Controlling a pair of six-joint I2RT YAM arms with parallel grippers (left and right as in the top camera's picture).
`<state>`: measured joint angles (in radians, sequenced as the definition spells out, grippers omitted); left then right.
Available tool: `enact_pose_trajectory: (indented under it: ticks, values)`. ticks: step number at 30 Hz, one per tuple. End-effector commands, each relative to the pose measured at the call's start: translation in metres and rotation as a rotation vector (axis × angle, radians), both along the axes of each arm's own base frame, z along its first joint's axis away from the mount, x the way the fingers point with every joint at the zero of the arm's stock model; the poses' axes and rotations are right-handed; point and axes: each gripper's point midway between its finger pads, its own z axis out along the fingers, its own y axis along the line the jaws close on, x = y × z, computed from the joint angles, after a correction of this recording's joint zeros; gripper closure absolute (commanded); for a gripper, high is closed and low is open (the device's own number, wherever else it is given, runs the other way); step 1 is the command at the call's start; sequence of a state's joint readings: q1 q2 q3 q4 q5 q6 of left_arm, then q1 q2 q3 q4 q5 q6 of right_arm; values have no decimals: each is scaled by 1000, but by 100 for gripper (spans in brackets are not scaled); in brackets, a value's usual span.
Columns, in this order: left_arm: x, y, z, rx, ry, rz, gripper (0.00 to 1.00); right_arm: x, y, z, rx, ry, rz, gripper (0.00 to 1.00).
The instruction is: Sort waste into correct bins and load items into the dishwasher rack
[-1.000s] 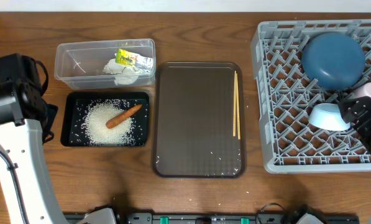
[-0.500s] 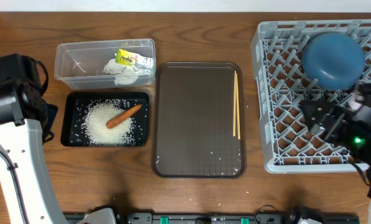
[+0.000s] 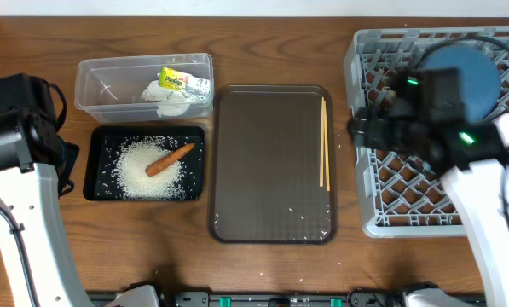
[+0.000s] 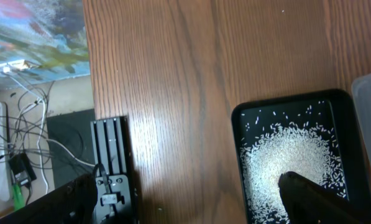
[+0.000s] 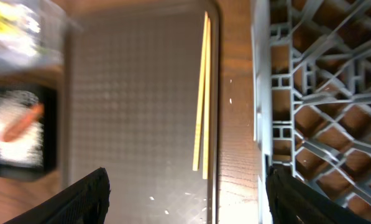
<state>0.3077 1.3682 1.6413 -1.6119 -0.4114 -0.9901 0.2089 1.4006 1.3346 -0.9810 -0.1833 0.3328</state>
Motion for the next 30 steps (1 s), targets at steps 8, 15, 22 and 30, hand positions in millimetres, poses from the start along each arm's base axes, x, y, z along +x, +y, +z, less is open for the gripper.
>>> enact_pose_trajectory:
  ticks: [8, 15, 22, 30]
  values:
    - [-19, -1, 0, -2, 84, 3, 5, 45, 48, -49, -105, 54, 9, 22]
    - [-19, -1, 0, -2, 84, 3, 5, 55, 62, -102, -128, 151, 1, 25]
    - [-19, -1, 0, -2, 85, 3, 5, 46, 79, -146, -176, 237, 49, 26]
    - [-19, -1, 0, -2, 84, 3, 4, 43, 80, -167, -211, 279, -16, 25]
